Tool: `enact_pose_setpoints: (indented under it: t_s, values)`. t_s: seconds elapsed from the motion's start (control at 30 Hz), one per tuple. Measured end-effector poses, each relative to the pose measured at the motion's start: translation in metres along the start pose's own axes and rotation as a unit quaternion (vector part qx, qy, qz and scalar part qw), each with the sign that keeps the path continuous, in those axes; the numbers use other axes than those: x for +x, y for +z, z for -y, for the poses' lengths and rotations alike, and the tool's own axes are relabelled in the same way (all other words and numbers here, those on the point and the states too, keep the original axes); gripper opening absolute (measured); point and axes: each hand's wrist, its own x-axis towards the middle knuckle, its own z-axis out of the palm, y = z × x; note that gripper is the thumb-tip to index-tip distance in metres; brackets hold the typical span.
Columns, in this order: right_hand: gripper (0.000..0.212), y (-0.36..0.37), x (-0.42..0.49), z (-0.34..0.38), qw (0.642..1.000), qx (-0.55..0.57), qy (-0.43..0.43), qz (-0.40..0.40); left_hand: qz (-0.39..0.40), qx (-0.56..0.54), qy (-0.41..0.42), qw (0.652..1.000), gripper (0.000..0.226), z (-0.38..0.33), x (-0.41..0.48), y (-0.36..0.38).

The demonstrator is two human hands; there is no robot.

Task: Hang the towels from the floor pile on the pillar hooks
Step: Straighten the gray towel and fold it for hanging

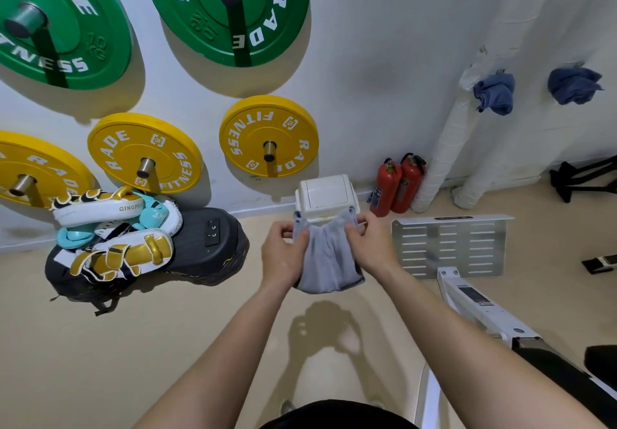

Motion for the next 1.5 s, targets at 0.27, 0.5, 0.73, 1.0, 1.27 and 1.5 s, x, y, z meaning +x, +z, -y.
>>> enact_pose_setpoints:
  t_s: [0.27, 0.5, 0.73, 1.0, 1.27, 1.5]
  values:
    - [0.013, 0.008, -0.007, 0.001, 0.998, 0.054, 0.025, 0.035, 0.033, -0.013, 0.024, 0.999, 0.020, -0.016, -0.017, 0.033]
    - [0.018, -0.018, 0.004, -0.006, 0.990, 0.110, 0.051, 0.077, 0.083, 0.002, 0.037, 0.996, 0.013, -0.026, -0.018, 0.047]
    - [0.042, -0.062, 0.019, -0.010, 0.985, 0.107, 0.054, 0.124, 0.184, -0.106, -0.008, 0.977, 0.046, -0.056, -0.023, 0.072]
    - [0.040, -0.144, 0.064, -0.022, 0.981, 0.047, 0.007, 0.186, 0.219, -0.088, 0.033, 0.971, 0.031, -0.088, -0.008, 0.103]
    - [0.027, -0.227, 0.121, 0.013, 0.959, 0.012, -0.062, 0.275, 0.312, 0.002, 0.077, 0.947, 0.041, -0.124, 0.047, 0.145]
    - [0.027, -0.249, 0.206, 0.018, 0.978, 0.002, -0.028, 0.206, 0.258, -0.059, 0.097, 0.960, 0.041, -0.189, 0.122, 0.198]
